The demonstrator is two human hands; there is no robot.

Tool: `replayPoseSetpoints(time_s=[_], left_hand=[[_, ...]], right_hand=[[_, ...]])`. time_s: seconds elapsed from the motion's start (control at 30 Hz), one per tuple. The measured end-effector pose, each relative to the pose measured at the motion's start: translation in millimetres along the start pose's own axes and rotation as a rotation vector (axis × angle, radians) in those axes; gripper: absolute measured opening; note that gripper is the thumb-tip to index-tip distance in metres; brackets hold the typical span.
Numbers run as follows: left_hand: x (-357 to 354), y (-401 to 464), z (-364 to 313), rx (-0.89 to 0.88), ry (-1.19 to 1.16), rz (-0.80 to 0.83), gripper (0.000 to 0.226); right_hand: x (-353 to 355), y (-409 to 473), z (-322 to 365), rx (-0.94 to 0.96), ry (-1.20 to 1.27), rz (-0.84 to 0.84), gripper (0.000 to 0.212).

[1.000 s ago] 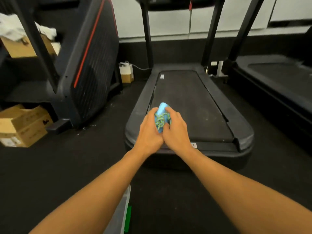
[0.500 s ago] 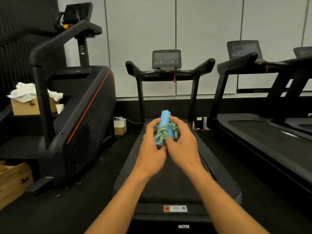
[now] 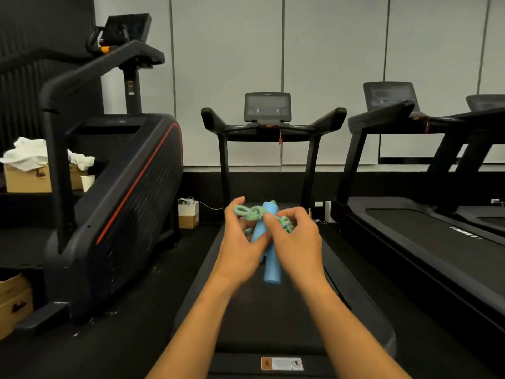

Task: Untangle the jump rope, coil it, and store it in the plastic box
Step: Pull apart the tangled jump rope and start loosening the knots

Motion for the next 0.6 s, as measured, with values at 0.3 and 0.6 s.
replayPoseSetpoints(time_s=[0.3, 0.6], left_hand=[[9.9, -8.7, -0.9, 0.053, -0.027, 0.009, 0.072], [15.3, -5.8, -10.8, 0.068, -0.044, 0.165, 0.033]], right_hand=[[-3.2, 0.5, 12.6, 0.068, 0.007, -0.022, 0.022], [13.4, 6.1, 19.2, 0.066, 0.031, -0.057, 0.023]])
Point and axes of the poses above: each hand's wrist, its own y-axis towards the middle knuckle, its own x-axis out of the back of the hand, z = x × y, the point moved 8 cm from there along y, towards the middle knuckle, and after that the axes turned 8 degrees about -x, right-handed, at the moved point
